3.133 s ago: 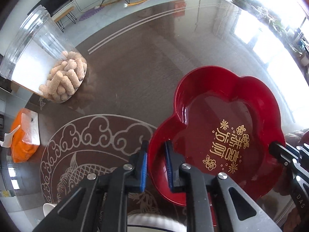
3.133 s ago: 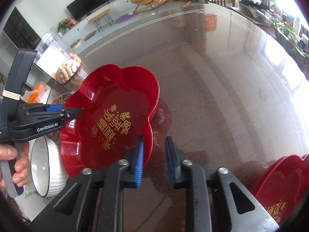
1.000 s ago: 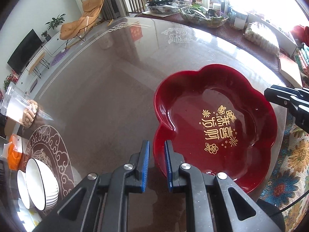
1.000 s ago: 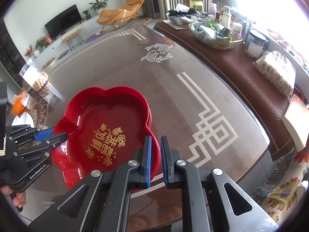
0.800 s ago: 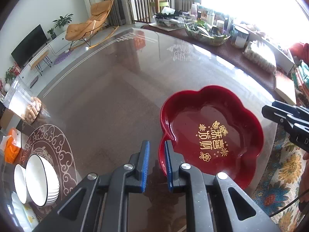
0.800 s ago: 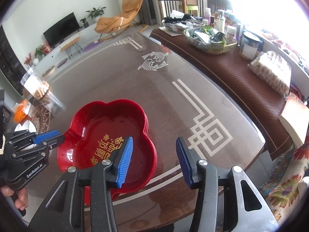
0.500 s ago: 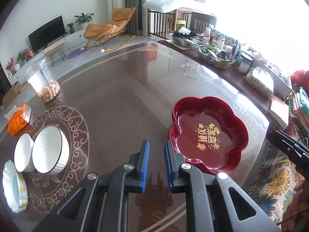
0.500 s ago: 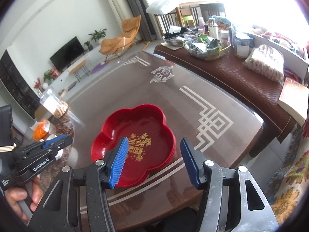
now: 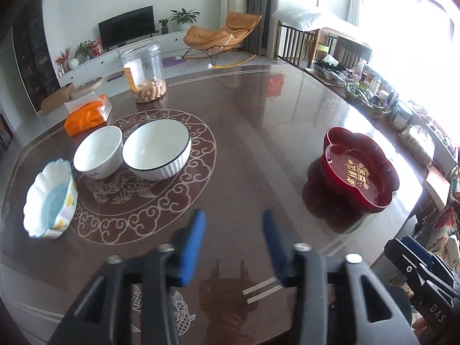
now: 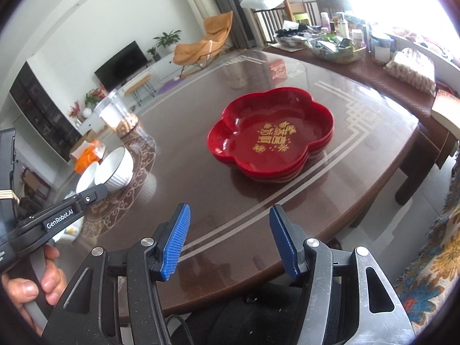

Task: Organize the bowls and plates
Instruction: 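Move both open grippers toward the blue-and-white scalloped bowl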

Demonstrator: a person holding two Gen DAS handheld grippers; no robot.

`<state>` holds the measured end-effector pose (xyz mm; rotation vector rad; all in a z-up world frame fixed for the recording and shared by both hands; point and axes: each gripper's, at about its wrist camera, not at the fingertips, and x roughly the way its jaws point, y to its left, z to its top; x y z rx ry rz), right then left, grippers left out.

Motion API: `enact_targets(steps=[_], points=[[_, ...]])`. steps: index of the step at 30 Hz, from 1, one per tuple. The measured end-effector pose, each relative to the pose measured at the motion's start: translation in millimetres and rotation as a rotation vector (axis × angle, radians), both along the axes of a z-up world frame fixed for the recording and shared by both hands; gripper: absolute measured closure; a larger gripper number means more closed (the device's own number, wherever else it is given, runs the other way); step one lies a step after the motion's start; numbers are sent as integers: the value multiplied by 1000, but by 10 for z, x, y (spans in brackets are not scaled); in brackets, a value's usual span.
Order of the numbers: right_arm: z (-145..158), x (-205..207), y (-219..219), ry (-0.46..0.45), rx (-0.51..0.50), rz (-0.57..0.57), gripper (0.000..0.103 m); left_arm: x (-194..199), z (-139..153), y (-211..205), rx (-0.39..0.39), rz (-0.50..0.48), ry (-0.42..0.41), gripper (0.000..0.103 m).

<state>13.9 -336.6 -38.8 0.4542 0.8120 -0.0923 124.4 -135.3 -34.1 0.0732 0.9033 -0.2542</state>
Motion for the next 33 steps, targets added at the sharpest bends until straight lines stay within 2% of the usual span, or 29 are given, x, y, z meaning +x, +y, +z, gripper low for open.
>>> enact_targets(steps=[1, 2, 5, 7, 10, 11, 14, 15, 18, 19, 23, 27, 29, 31, 33], points=[[16, 2, 56, -2, -8, 9, 42, -23, 2, 86, -12, 21, -13, 15], [28, 7, 107, -2, -16, 19, 42, -51, 10, 162, -17, 36, -29, 12], [31, 33, 263, 3, -31, 50, 42, -119, 1, 374, -52, 52, -35, 12], [37, 34, 389, 4, -37, 74, 42, -162, -38, 526, -92, 68, -14, 12], [33, 17, 587, 2, -70, 101, 42, -248, -151, 675, -105, 76, 16, 12], [26, 5, 645, 0, -82, 106, 42, -283, -200, 700, -84, 71, 24, 12], [-3, -30, 811, -2, -115, 130, 42, -378, -381, 742, 85, 70, 68, 12], [-17, -45, 854, -2, -126, 139, 42, -414, -447, 785, 116, 72, 77, 12], [-73, -87, 970, 9, -168, 166, 40, -540, -535, 1043, 64, 80, 79, 12], [-100, -91, 1018, 20, -177, 180, 38, -581, -545, 1152, 50, 100, 77, 12], [-171, -88, 1221, 44, -195, 243, 38, -650, -522, 1610, 58, 217, 44, 12], [-204, -68, 1505, 72, -251, 299, 38, -624, -485, 2069, 139, 318, 13, 12], [-199, -48, 1657, 86, -289, 324, 38, -585, -462, 2352, 156, 366, -12, 12], [-170, 13, 1814, 80, -255, 384, 38, -487, -444, 2701, 134, 416, -10, 12], [-103, 177, 1979, 75, -178, 458, 38, -325, -398, 3101, 82, 471, -2, 12]])
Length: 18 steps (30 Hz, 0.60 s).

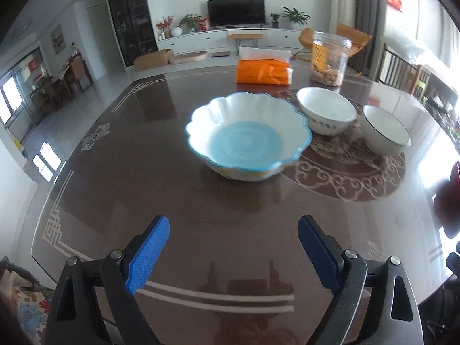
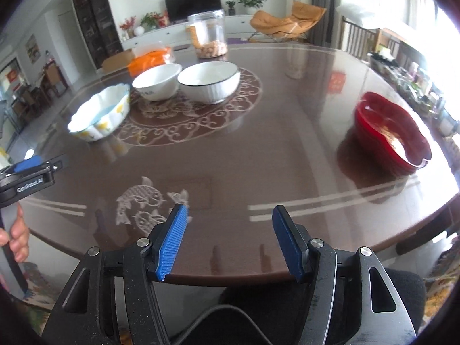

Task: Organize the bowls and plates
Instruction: 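Move both open grippers toward the blue-and-white scalloped bowl, then close the left gripper on the scalloped bowl rim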

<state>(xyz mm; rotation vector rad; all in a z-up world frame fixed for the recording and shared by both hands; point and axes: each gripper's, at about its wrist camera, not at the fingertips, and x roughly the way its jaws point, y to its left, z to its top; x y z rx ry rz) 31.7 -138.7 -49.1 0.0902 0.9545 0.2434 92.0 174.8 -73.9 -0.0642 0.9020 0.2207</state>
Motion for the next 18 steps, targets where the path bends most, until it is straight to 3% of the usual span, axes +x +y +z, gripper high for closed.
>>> enact_targets(steps=[4, 7, 11, 16, 18], points=[[145, 547, 501, 14, 109, 125, 38, 579, 4, 669, -112, 5, 12, 13], [129, 1057, 976, 32, 163, 208, 38, 1119, -119, 925, -87, -8, 72, 14], [-96, 1648, 1499, 153, 266, 205, 38, 1618, -329, 1058, -53, -28, 141, 27], [-353, 1969, 1884, 198, 189, 177, 39, 1856, -513, 1083, -99, -60, 194, 41], [-435, 2049, 1936, 209, 163, 168, 48, 1886, -528, 1075, -108, -61, 192, 45]])
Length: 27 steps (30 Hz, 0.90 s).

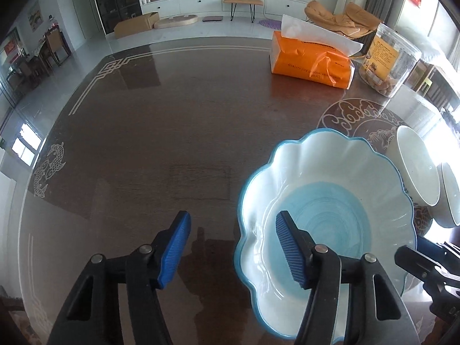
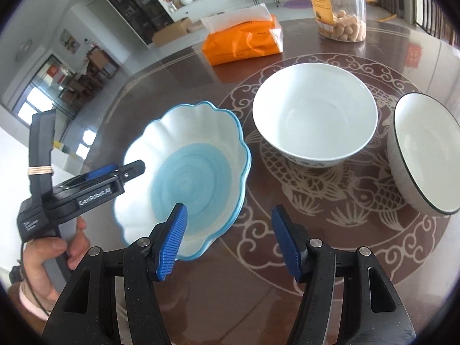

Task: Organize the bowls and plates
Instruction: 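Close the left gripper on the scalloped bowl rim, then carry the scalloped bowl beside the red plates and open the left gripper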

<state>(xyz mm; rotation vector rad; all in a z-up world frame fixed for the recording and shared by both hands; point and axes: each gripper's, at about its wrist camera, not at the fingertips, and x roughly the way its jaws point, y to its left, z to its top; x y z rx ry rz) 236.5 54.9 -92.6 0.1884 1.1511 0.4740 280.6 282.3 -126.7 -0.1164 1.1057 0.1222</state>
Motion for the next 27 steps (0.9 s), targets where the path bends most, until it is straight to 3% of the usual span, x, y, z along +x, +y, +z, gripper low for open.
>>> enact_targets(steps=[2, 9, 11, 13, 16, 20, 27], points=[[-76, 42, 19, 25, -8, 1, 63, 11, -16, -12, -24, 2, 12, 54], [-168, 58, 43, 27, -24, -2, 65, 3, -103, -6, -61, 3, 29, 72], [-169, 70, 75, 26, -15, 10, 75, -22, -89, -59, -58, -16, 26, 84], [-141, 87, 151, 21, -37, 27, 82, -40, -75, -105, -33, -11, 24, 85], [-111, 81, 195, 15, -85, 43, 84, -111, -69, -61, -80, 29, 20, 88], [-121, 14, 121, 14, -66, 43, 86, -316, 12, -170, -53, 25, -17, 89], [-51, -268, -113, 0, -26, 37, 86, -628, 183, -356, -75, 8, -51, 89]])
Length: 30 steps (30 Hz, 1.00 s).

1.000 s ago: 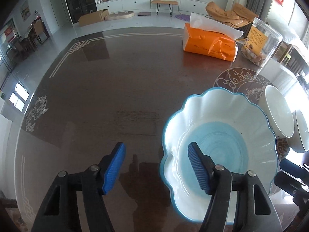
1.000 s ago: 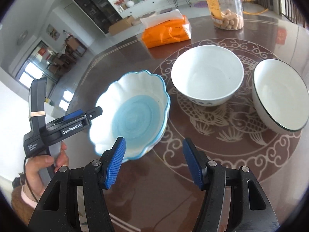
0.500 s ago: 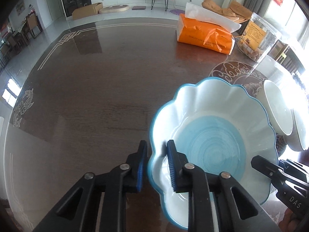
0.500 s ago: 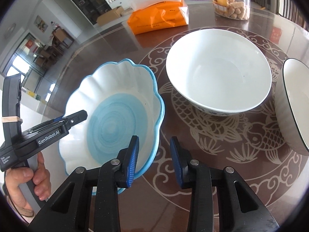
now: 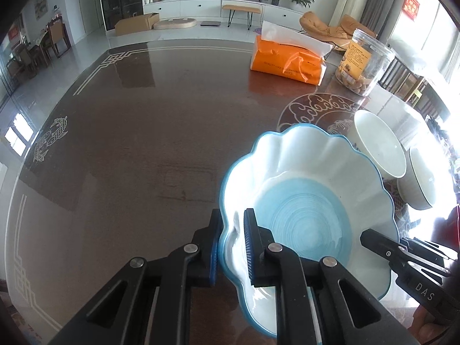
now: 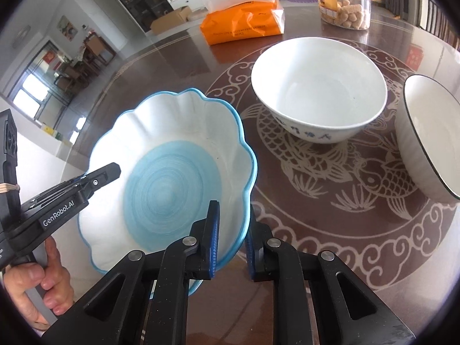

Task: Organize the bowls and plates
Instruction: 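Carry the scalloped bowl beside the red plates and open the left gripper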

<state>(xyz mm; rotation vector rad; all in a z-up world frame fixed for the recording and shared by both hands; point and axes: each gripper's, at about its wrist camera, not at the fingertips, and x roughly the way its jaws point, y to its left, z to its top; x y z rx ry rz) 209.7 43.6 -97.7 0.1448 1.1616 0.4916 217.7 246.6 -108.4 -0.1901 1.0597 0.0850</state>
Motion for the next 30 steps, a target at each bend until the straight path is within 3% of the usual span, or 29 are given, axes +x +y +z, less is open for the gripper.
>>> enact_targets(steps=[7, 15, 22, 30], points=[[227, -385, -412, -69, -20, -10, 86, -415, 36, -490, 0, -74, 6, 89], [347, -914, -1259, -101, -51, -102, 86, -799, 107, -1372, -24, -209, 2, 89], [352, -1198, -1983, -98, -70, -215, 86, -814, 128, -2094, -47, -305, -5, 89], [184, -1207, -2658, -81, -97, -329, 86, -637, -118, -2862, -54, -372, 33, 89]])
